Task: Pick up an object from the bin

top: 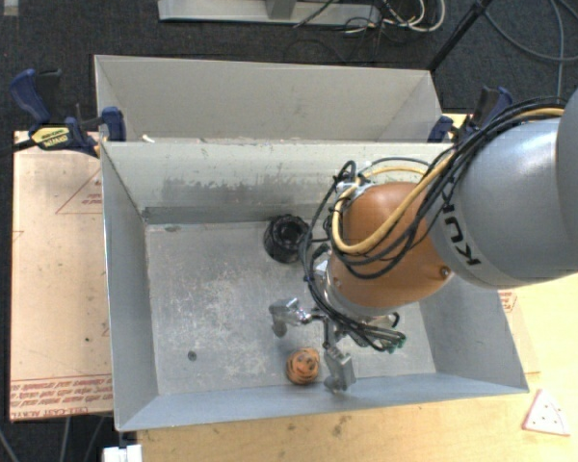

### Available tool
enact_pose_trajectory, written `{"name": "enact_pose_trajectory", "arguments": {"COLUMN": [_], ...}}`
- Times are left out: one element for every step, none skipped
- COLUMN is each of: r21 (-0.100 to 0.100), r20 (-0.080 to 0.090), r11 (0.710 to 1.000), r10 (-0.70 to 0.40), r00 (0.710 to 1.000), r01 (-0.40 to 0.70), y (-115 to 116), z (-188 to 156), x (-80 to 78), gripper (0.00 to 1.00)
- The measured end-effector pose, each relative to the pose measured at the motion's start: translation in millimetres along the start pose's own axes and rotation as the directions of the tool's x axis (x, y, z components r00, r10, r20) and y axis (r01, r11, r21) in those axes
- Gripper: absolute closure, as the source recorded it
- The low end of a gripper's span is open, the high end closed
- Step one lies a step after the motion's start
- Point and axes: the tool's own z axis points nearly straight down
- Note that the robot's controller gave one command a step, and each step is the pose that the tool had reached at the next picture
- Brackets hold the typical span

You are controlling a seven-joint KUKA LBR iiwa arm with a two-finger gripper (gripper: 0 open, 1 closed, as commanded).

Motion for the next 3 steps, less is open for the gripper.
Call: {"name": "enact_pose_trajectory", "arguments": {"r21": [0.003, 0.003, 0.002], "r20": [0.0, 0.0, -0.001], "r11": [0.997, 0.997, 0.997], "r10": [-0.083, -0.083, -0.082], "r00": [0.997, 0.997, 0.997], "r01": [0.083, 0.083, 0.082], "y": [10.3, 10.3, 10.4], "z": [34.3, 34.3, 31.8], "x": [-8.1, -8.1, -7.6], "gripper": [1.0, 1.0, 1.0]}}
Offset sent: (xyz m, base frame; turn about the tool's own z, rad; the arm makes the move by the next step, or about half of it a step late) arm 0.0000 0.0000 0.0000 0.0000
